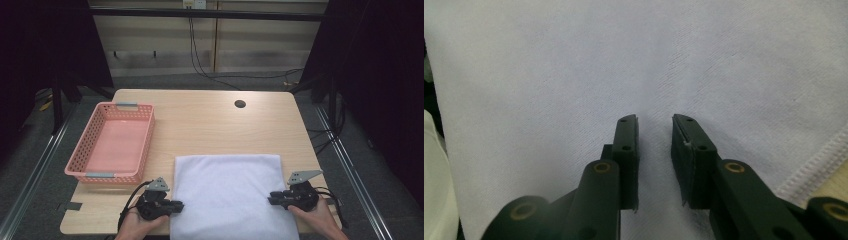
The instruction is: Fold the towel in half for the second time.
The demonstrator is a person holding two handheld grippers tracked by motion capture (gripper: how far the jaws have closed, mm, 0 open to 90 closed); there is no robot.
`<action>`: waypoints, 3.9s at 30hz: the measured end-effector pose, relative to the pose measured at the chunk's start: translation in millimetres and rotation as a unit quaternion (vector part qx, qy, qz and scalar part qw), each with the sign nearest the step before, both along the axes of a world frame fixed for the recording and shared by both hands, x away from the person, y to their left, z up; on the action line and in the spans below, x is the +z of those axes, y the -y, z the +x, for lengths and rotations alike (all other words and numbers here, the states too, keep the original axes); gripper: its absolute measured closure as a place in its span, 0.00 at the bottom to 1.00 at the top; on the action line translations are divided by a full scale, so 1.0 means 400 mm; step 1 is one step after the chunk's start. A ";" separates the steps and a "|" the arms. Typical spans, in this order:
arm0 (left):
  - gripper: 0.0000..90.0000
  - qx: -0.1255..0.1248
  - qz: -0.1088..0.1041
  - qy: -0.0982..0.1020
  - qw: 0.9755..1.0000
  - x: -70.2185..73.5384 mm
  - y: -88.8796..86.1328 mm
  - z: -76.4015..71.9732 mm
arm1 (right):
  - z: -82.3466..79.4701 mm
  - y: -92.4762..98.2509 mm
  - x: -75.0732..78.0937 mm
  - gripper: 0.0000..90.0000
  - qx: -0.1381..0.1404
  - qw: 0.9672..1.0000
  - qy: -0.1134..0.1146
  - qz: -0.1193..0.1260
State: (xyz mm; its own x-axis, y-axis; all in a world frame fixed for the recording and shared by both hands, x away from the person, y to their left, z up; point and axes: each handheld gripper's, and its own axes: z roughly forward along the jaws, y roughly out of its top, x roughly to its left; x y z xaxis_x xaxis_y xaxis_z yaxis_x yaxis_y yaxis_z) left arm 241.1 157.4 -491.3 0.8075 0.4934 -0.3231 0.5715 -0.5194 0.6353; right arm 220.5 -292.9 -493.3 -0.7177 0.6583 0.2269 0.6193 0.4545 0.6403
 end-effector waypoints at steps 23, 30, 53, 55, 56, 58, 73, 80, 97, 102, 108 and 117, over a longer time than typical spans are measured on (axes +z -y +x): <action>0.70 0.127 -0.025 0.030 0.991 0.026 0.068 0.303 | 0.311 0.067 -0.008 0.65 -0.108 0.993 0.049 -0.019; 0.60 0.144 0.007 0.047 0.988 -0.001 0.084 0.318 | 0.291 0.065 -0.014 0.91 -0.091 0.995 0.034 -0.026; 0.95 0.103 -0.006 0.030 0.994 -0.008 0.058 0.300 | 0.282 0.092 -0.002 0.96 -0.103 0.994 0.030 0.011; 0.95 0.109 -0.019 0.032 0.993 0.004 0.054 0.311 | 0.289 0.097 0.008 0.96 -0.106 0.994 0.036 0.018; 0.95 0.108 -0.026 0.034 0.993 0.013 0.055 0.316 | 0.293 0.099 0.014 0.96 -0.107 0.993 0.041 0.022; 0.95 0.109 -0.032 0.044 0.993 0.037 0.058 0.324 | 0.300 0.102 0.027 0.96 -0.112 0.992 0.049 0.036; 0.95 0.125 -0.075 0.098 0.984 0.191 0.048 0.407 | 0.370 0.127 0.180 0.96 -0.129 0.983 0.111 0.076; 0.95 0.142 -0.089 0.119 0.979 0.234 0.048 0.438 | 0.412 0.125 0.235 0.96 -0.139 0.979 0.125 0.079; 0.95 0.128 -0.115 0.145 0.974 0.239 0.016 0.352 | 0.338 0.123 0.275 0.96 -0.097 0.978 0.154 0.100; 0.95 0.115 -0.116 0.157 0.974 0.245 0.016 0.301 | 0.293 0.127 0.279 0.96 -0.083 0.978 0.158 0.104; 0.95 0.091 -0.123 0.162 0.975 0.245 0.017 0.228 | 0.225 0.136 0.265 0.96 -0.072 0.978 0.159 0.115; 0.94 0.052 -0.085 0.126 0.987 0.147 0.016 0.110 | 0.091 0.129 0.166 0.95 -0.047 0.988 0.118 0.092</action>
State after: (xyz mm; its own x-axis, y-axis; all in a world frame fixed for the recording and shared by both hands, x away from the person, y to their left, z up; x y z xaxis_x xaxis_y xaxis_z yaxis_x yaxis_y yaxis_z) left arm 285.2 151.0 -432.6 0.8205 0.5338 -0.2046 0.4294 -0.3392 0.8370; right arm 256.8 -344.6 -426.8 -0.7026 0.6875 0.1835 0.4775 0.2643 0.8379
